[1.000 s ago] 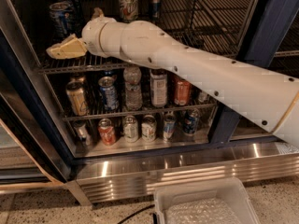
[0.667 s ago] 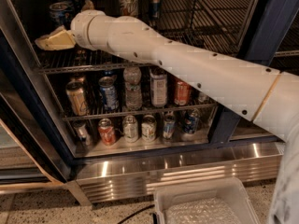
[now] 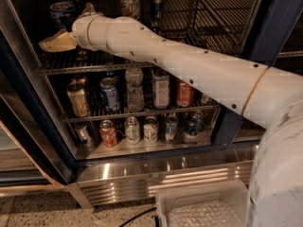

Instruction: Pick pepsi can from top shelf of fridge

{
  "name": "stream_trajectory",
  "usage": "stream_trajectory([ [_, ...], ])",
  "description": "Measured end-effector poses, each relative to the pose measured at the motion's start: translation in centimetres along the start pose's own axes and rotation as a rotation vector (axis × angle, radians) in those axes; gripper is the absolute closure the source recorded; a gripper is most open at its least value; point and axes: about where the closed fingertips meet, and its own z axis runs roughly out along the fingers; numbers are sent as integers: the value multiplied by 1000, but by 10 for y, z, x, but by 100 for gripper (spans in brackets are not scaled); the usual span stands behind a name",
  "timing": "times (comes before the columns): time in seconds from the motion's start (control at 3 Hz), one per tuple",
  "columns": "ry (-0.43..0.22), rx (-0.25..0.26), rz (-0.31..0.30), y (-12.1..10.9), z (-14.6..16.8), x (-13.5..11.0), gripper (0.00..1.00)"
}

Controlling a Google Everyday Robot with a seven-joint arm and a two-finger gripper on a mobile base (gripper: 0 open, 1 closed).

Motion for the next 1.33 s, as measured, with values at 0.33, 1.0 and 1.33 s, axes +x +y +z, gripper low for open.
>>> stream_trajectory([
  [0.33,2,-10,-7,0,12,3,0],
  [1.0,13,-4,-2,-1,20,11,28],
  [1.33,13,0,-1,-2,20,11,27],
])
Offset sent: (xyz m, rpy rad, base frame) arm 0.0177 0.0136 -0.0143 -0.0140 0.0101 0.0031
